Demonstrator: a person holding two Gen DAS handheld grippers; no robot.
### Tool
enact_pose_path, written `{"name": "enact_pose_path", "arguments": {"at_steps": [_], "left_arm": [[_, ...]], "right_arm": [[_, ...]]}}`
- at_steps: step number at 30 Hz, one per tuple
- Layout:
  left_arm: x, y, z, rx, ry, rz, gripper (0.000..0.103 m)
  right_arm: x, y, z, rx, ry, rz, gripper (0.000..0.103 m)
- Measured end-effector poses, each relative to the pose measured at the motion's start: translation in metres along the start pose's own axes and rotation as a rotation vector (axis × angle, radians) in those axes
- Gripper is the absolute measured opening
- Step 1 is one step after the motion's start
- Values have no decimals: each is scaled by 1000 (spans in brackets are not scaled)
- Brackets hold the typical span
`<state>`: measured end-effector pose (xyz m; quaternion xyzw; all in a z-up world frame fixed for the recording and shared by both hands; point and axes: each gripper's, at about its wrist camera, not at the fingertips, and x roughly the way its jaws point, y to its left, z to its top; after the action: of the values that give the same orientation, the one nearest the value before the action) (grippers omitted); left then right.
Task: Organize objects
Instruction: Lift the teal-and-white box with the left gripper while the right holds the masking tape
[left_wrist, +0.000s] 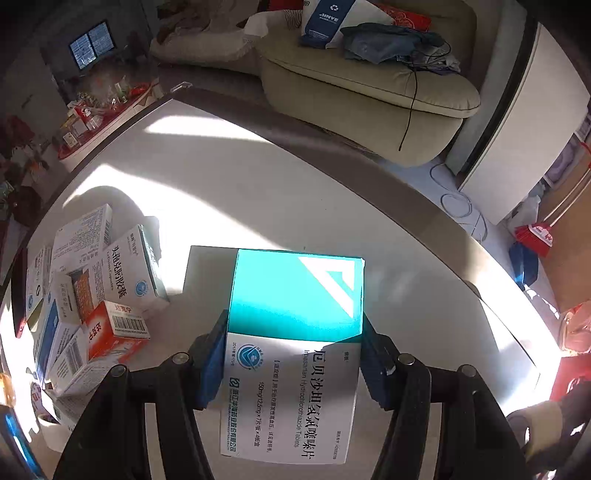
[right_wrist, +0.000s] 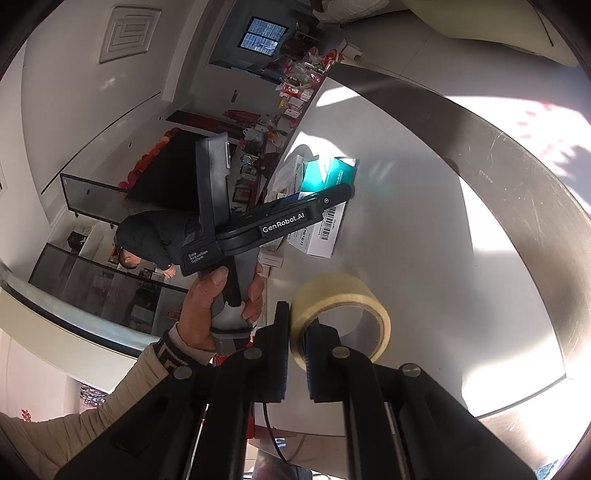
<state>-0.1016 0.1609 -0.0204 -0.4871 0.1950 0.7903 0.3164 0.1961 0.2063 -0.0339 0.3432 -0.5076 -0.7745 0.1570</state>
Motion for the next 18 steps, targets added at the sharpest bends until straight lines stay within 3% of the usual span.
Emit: {"name": "enact_pose_path", "arguments": {"at_steps": [6,11,18], "left_arm": [[-93,1,-47,-165,-194,-67,67],[-158,12,-111,-307,-301,-48,67],[-225,61,-203,-537,-432,16,67]], "right_arm": [[1,-8,-7,51,10,15,8],[21,0,-23,88,74,82,8],[62,30,-61,88,201,104,8]]}}
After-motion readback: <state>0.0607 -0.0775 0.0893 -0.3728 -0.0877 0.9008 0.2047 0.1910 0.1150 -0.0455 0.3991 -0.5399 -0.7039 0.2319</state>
